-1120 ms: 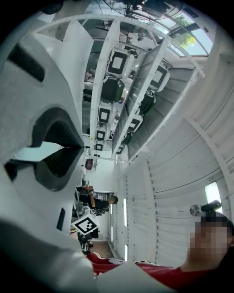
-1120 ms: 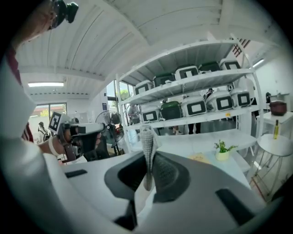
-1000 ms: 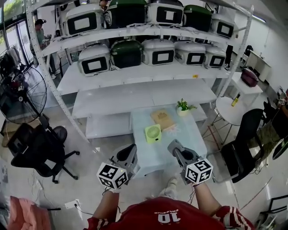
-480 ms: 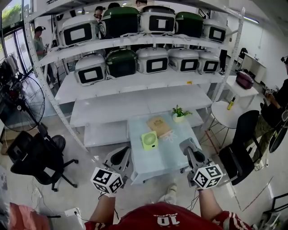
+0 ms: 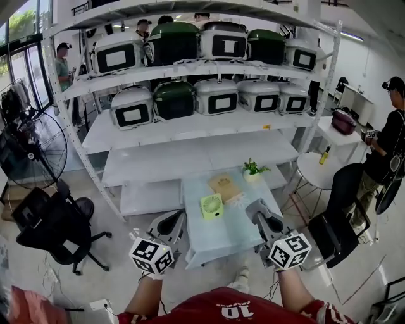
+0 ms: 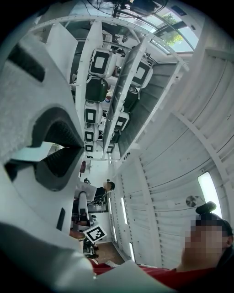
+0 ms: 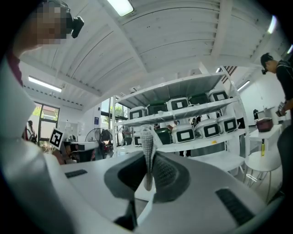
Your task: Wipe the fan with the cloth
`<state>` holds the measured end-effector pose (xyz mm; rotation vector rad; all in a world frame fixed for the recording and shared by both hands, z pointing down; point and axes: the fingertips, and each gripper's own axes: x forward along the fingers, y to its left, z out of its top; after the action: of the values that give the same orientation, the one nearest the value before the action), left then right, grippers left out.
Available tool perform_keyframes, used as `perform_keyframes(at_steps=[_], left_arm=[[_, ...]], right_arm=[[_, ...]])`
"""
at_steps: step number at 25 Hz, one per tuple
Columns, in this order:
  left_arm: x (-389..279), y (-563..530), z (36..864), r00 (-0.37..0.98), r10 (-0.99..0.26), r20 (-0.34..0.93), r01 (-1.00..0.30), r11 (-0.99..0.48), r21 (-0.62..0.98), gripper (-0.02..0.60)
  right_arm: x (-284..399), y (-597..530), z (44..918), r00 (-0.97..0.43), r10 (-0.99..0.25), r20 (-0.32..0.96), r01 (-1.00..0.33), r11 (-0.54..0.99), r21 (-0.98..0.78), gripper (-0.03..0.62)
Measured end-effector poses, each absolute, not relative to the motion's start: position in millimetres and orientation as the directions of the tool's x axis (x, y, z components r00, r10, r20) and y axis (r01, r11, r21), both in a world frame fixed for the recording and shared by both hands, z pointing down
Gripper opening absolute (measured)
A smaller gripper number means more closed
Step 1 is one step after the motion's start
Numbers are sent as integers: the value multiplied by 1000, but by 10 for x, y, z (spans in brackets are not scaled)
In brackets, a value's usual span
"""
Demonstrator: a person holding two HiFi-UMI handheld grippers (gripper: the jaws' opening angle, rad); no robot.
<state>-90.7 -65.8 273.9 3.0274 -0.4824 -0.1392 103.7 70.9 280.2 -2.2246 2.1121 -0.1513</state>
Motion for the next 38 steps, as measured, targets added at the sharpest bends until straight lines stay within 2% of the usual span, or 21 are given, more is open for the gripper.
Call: perform_keyframes(at_steps=[6,38], left_arm=[[-902,-615,2703,949,-303,-87,-298,-952,69,0],[-1147,-542,2809,936,-331,-119,-318,-941,116,0]], right_arm=[[908,611,2817,23,-999,29,-993,-26,-119,23],[756,665,2881,55,-998,26,-991,-58,-117,18]])
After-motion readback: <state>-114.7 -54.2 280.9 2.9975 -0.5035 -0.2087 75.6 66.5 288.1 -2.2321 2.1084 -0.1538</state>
